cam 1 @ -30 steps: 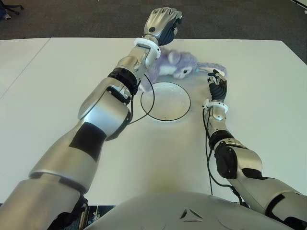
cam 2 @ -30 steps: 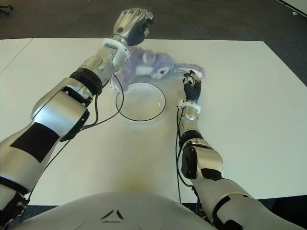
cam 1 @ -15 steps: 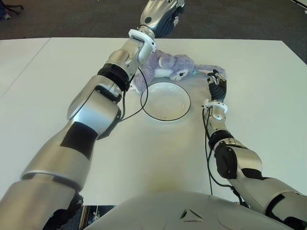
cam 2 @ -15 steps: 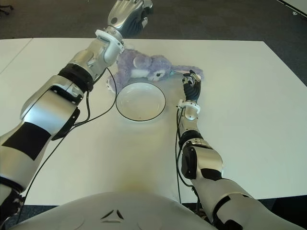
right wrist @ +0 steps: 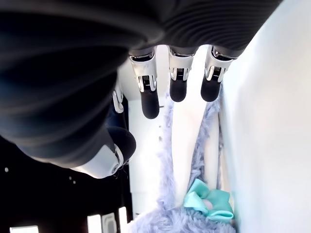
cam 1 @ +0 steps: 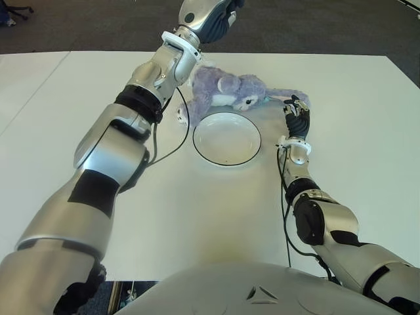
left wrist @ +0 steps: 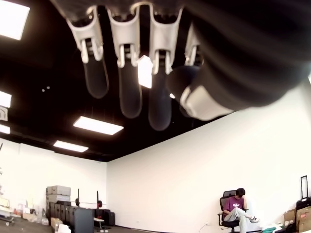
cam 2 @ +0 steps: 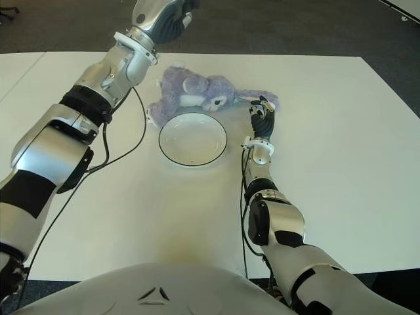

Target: Put the doll into the plate.

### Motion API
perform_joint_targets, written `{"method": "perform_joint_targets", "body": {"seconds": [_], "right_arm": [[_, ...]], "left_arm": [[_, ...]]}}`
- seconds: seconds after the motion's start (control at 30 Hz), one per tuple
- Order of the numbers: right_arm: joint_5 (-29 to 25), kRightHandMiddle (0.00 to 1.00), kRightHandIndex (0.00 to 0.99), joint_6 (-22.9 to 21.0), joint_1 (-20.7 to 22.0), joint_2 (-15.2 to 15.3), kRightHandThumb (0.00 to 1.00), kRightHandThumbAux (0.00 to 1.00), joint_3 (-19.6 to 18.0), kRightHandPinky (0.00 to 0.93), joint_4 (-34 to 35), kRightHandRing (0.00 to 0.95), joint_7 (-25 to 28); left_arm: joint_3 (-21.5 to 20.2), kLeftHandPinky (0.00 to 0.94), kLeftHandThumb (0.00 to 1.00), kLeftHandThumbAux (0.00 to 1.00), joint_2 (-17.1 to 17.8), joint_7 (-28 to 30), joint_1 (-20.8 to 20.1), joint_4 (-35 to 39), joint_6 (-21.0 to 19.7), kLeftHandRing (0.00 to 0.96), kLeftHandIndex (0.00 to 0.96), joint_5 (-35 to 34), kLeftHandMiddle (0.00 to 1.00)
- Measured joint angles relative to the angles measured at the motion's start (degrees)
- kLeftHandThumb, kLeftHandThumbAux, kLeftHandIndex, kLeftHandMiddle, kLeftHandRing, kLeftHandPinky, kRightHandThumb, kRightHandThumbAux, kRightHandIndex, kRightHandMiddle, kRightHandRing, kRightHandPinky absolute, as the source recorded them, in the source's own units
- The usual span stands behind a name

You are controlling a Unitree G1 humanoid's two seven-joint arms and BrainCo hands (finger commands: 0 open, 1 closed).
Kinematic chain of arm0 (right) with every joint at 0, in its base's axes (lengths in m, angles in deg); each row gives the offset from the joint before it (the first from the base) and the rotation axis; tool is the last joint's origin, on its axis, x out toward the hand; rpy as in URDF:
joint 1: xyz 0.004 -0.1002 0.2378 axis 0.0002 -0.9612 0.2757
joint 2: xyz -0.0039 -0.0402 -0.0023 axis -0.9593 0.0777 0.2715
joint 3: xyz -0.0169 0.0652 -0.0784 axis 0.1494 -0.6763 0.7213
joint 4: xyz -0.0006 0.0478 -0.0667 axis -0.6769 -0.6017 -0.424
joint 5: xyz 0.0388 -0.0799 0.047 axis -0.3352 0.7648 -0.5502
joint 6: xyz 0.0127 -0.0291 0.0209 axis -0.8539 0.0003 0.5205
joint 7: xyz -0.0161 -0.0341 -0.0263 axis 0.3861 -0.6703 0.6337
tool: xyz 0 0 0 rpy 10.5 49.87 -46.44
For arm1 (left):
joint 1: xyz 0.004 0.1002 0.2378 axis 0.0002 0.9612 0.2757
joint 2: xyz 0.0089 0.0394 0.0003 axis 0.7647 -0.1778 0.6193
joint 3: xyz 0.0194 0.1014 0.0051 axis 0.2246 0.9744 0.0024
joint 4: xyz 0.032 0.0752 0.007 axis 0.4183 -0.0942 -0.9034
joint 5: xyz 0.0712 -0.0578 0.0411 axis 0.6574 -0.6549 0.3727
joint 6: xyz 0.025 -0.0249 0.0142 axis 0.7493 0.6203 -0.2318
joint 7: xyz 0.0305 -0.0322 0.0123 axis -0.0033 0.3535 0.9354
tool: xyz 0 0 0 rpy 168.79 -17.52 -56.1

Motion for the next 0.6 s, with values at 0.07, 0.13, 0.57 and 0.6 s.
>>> {"method": "perform_joint_targets", "body": {"seconds": [0.07, 0.13, 0.57, 0.6], "right_arm": [[0.0, 0.126, 0.416, 0.0, 0.0, 0.0, 0.714, 0.723, 0.0, 0.0, 0.0, 0.001, 0.0], [0.0, 0.125, 0.417, 0.0, 0.0, 0.0, 0.715, 0.723, 0.0, 0.0, 0.0, 0.0, 0.0], [-0.1, 0.127, 0.416, 0.0, 0.0, 0.0, 0.713, 0.724, 0.0, 0.0, 0.0, 0.002, 0.2], [-0.1, 0.127, 0.416, 0.0, 0.0, 0.0, 0.713, 0.724, 0.0, 0.0, 0.0, 0.003, 0.2]], "left_arm": [[0.0, 0.856, 0.728, 0.699, 0.4, 0.0, 0.5, 1.0, -0.3, 0.834, 0.441, 0.1, 0.84], [0.0, 0.862, 0.728, 0.699, 0.8, 0.0, 1.1, 1.9, -0.4, 0.835, 0.441, 0.4, 0.841], [0.8, 0.691, 0.705, 0.692, 1.1, -0.2, 4.3, -0.7, -1.5, 0.708, 0.426, 2.4, 0.691], [1.0, 0.69, 0.704, 0.692, 1.1, -0.5, 4.2, -1.8, -1.6, 0.704, 0.425, 2.6, 0.685]]}}
